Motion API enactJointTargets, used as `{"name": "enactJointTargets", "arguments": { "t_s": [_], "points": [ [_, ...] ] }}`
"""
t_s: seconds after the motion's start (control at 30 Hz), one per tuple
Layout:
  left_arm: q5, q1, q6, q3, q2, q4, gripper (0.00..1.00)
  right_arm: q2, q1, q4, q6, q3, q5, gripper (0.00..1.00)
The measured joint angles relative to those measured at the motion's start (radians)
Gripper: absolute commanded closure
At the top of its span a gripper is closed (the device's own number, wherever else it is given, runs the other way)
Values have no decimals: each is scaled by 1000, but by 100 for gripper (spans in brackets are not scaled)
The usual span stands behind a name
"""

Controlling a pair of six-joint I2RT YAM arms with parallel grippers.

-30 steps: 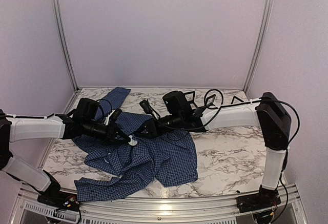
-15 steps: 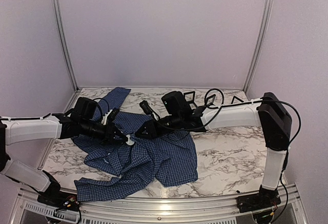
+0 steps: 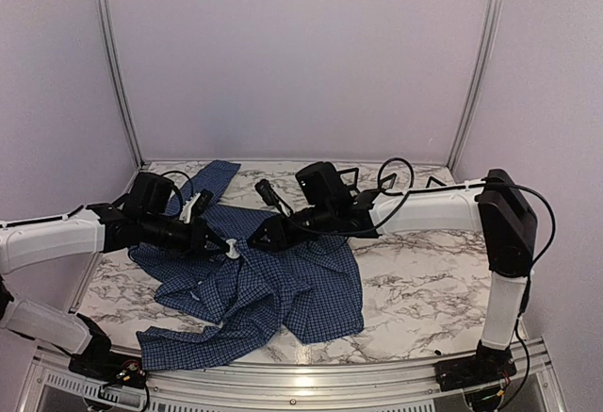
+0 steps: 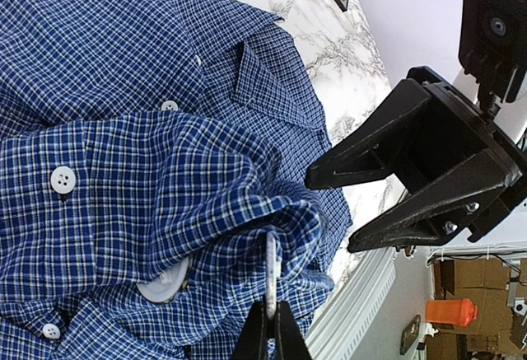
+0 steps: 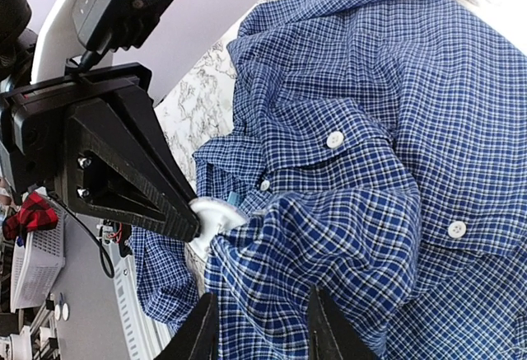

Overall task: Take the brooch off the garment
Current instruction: Remove the brooch from the crumpled clothing.

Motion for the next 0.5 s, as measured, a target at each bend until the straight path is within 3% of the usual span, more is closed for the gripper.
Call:
{"name": "enactJointTargets", "arguments": {
  "t_s": [0.5],
  "points": [
    [-91,0,65,76,-40,-65,100,-10,-2,-28,-19,20,14,62]
  ]
}}
